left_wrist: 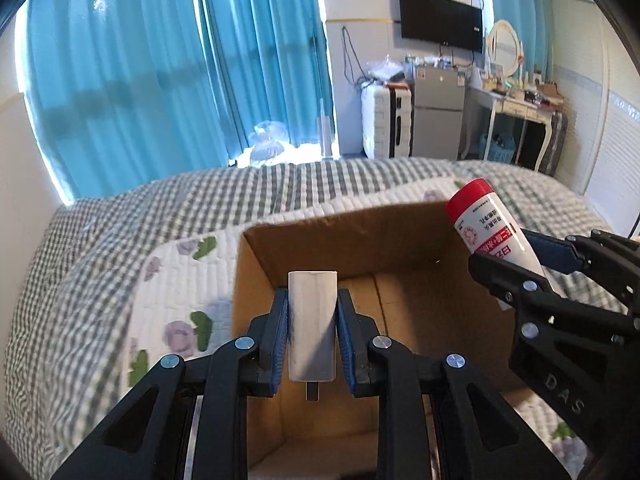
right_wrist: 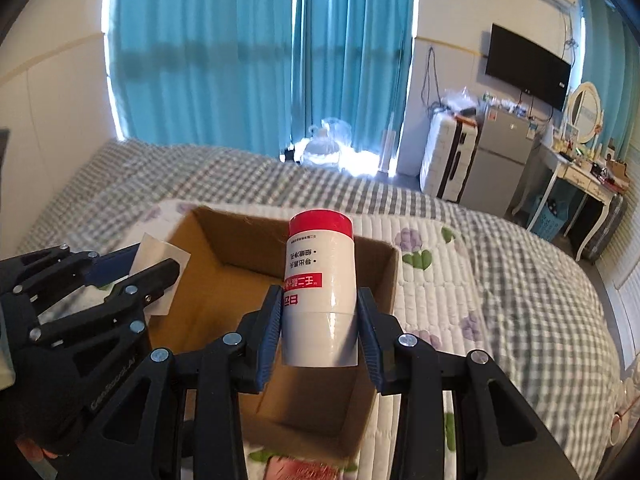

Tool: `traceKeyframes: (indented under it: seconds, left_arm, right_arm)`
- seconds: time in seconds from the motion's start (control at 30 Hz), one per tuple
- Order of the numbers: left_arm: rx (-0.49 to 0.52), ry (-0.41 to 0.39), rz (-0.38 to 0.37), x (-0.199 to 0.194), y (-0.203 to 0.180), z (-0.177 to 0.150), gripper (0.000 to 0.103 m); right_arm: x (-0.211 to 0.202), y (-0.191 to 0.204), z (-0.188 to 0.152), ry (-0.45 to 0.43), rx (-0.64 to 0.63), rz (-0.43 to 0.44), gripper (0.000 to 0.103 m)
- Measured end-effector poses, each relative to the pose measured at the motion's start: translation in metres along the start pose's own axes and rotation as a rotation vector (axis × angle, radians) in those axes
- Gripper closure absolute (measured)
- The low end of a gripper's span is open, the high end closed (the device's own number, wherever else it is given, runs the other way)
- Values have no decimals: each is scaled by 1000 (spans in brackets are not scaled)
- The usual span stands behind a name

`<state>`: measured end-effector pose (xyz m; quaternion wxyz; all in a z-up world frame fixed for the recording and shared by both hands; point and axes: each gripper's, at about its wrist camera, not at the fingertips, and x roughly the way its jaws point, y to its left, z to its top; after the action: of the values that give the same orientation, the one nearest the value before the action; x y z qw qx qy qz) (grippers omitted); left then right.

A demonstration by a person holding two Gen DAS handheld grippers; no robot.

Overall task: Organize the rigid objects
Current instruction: 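Carry both held items into the cardboard box and open both tools, then withdraw both tools from the box back toward the remaining items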

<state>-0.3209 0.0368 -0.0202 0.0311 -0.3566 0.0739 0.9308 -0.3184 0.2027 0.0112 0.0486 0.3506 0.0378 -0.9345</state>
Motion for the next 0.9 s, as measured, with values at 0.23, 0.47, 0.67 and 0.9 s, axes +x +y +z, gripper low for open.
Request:
traceKeyframes:
  seconds: [0.23, 0.47, 0.67, 0.9]
  left_arm:
    - [5, 36, -1, 32, -5, -10, 80]
    - [-13, 6, -5, 4, -1, -11, 38]
    - [-31, -42, -11, -68, 11, 3, 32]
    - [-61, -154, -1, -170, 27, 8, 15]
  right_arm:
    - [55, -16, -21, 64, 16, -4, 67]
    - [37, -22, -21, 29, 32, -10, 45]
    - [-38, -18, -3, -32, 39, -97, 41]
    - [-150, -5, 12, -75, 11, -168, 27]
